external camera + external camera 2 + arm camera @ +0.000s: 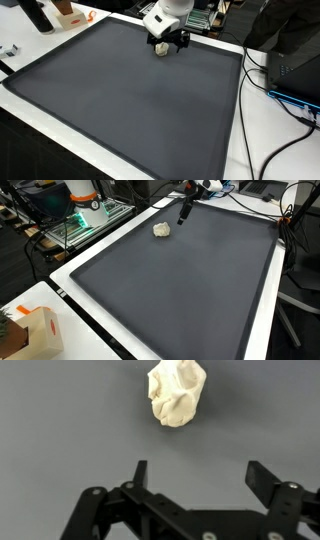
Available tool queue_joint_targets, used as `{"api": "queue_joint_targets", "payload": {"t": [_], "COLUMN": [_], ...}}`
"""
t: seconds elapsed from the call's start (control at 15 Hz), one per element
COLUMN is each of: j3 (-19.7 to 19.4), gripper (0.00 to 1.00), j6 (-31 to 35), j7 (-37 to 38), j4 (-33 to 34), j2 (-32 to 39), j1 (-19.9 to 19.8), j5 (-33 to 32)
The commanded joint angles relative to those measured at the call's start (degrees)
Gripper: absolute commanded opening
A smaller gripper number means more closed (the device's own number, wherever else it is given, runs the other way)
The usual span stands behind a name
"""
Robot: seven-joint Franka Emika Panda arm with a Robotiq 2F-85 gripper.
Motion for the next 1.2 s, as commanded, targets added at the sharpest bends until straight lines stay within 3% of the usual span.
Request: {"api": "queue_joint_targets", "payload": {"t": [0.0, 1.13], "j3": [-1.44, -9.33], "gripper": [1.00, 1.00], "j6": [2.33, 10.43], "j7": [3.47, 20.85], "j4": [-2.21, -19.58], "j2": [-1.62, -13.35], "j1": [-2.27, -10.36], "j5": [6.12, 29.53]}}
